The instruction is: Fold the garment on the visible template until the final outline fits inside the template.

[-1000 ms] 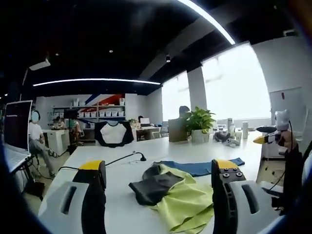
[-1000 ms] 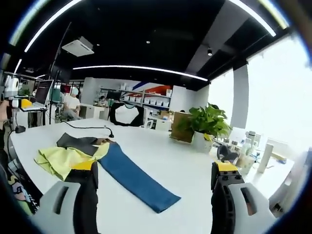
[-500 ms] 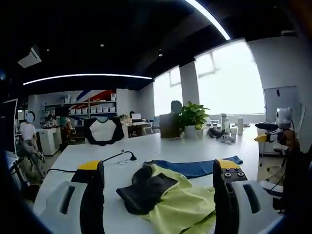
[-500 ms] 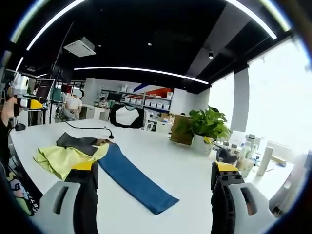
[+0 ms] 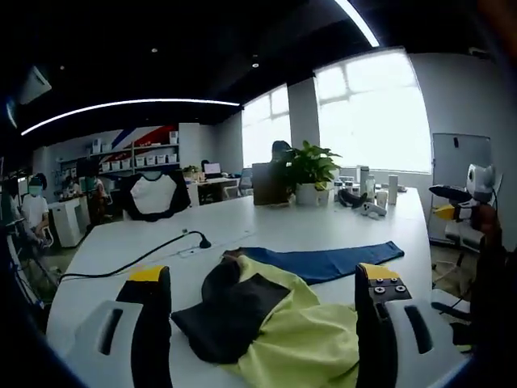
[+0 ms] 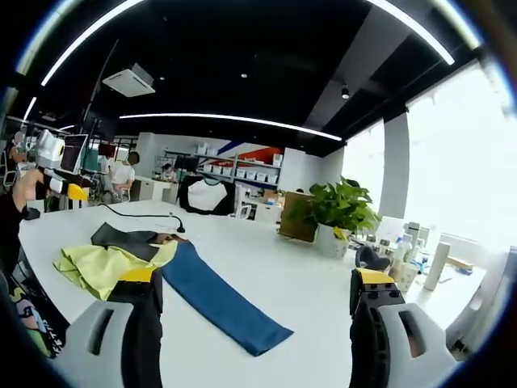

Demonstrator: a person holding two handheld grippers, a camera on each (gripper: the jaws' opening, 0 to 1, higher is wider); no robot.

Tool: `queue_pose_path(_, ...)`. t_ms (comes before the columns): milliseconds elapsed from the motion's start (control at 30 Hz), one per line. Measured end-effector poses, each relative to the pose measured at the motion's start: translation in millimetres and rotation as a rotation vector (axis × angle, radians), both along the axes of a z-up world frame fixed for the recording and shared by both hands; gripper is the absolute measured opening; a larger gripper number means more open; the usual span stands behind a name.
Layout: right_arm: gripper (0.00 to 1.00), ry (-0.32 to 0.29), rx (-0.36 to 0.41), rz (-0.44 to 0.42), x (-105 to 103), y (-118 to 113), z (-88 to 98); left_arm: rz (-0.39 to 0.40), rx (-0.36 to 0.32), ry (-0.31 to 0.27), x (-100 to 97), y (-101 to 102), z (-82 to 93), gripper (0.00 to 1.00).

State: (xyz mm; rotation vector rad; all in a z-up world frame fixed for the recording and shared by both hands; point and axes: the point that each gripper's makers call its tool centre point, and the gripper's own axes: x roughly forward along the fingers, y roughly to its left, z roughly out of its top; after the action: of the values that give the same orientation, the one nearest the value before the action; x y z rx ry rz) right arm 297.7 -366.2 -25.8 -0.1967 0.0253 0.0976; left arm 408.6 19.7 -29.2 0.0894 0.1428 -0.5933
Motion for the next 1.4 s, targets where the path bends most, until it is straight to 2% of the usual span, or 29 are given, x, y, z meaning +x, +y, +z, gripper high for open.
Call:
queue_pose_path(133, 0.99, 0.001, -0.004, 0.008, 0.0, 1.9, -0.4, 0.015, 0.085, 0.01, 9.4, -2.7, -14.2, 0.96)
queue_pose_path(333, 0.99, 0.004, 0.011, 0.006, 2.0, -0.2, -2.9, -0.009, 0.112, 0.07, 20.1, -16.8, -31.8, 0.95)
queue_pose_path(467, 0.99, 0.014, 0.017, -0.02, 2.2, -8.7, -5.2, -0.049, 0.094, 0.11, 19.7, -29.4, -41.7, 0.95)
queue_pose_path(600, 0.99, 0.016, 0.022, -0.026, 0.5, -11.0, -5.6, -0.027, 0.114, 0.138, 36.9, -32.9, -51.0, 0.93)
queue_pose_path(700, 0.99, 0.009, 0.031, -0.024, -1.1, -11.6, -4.1, -0.028, 0.158, 0.153, 50.7, -39.9, -60.6, 0.91)
queue_pose_path(1000, 0.99, 0.001, 0.042, -0.043, -5.5, -21.6, -2.3, -0.006, 0.206, 0.2, 73.8, -53.3, -86.0, 0.87)
queue_pose_path(1100, 0.99, 0.004, 0.043, -0.046, -5.8, -23.8, -3.0, -0.025, 0.222, 0.202, 80.9, -62.3, -93.9, 0.8)
queue_pose_path(1200, 0.99, 0.004, 0.049, -0.045, -6.0, -25.0, -2.7, -0.048, 0.228, 0.231, 85.3, -74.7, -102.9, 0.77)
queue_pose_path(1400, 0.99, 0.001, 0.052, -0.046, -6.3, -26.2, -1.7, -0.088, 0.28, 0.289, 94.3, -87.3, -128.1, 0.61)
